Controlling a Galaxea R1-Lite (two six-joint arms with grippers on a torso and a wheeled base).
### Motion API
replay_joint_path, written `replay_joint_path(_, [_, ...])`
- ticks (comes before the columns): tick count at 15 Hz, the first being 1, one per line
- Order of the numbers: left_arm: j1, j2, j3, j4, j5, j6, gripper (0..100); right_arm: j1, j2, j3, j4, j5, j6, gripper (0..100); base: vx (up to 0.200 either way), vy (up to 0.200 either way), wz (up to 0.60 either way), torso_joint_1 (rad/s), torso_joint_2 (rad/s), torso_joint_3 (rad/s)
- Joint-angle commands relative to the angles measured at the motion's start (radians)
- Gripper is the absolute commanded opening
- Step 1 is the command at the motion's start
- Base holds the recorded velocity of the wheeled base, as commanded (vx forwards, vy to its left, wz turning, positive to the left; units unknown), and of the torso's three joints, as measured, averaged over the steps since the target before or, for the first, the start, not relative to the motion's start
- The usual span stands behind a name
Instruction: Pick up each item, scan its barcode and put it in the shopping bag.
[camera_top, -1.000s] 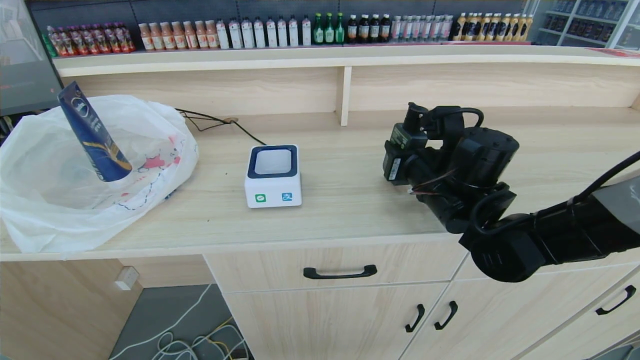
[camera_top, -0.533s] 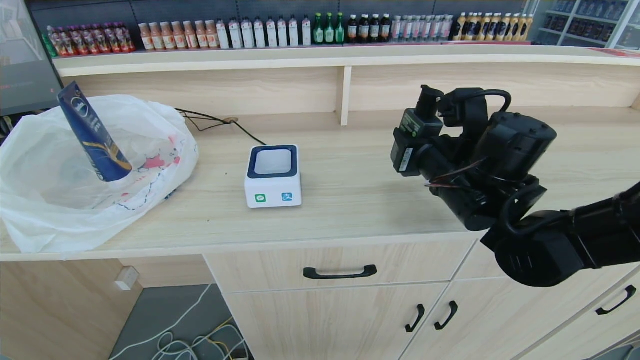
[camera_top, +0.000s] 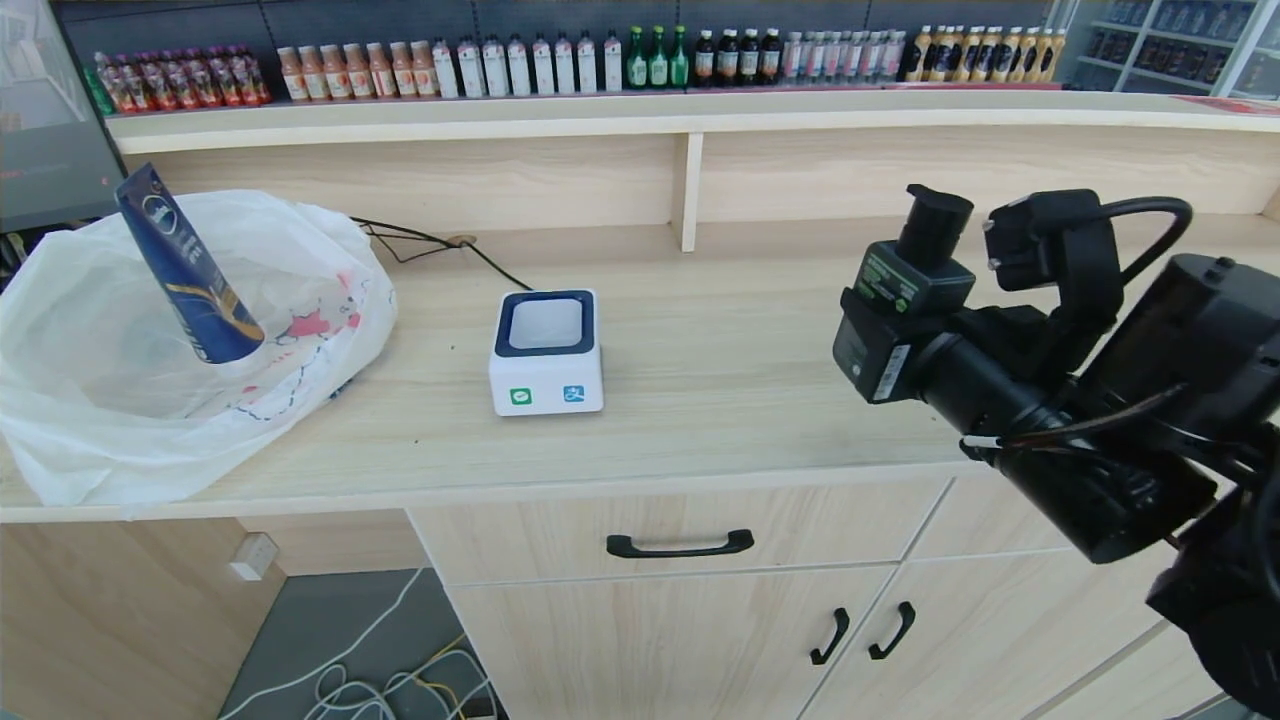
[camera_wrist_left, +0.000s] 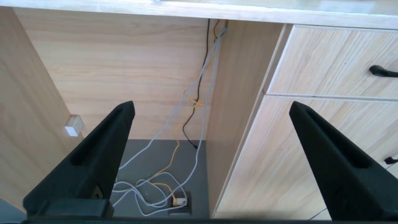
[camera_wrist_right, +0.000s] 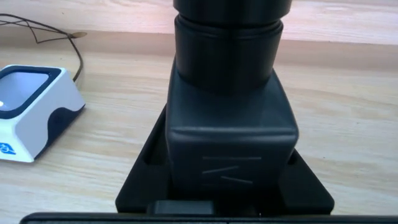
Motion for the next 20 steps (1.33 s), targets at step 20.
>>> replay_joint_path(20, [0.000,0.000,0.000,0.000,0.000,0.000,100,0.035,-0.181,0.225,-0.056,0.346,0.333,0,0.000,0.000,0.00,0.000,0.00,0.000])
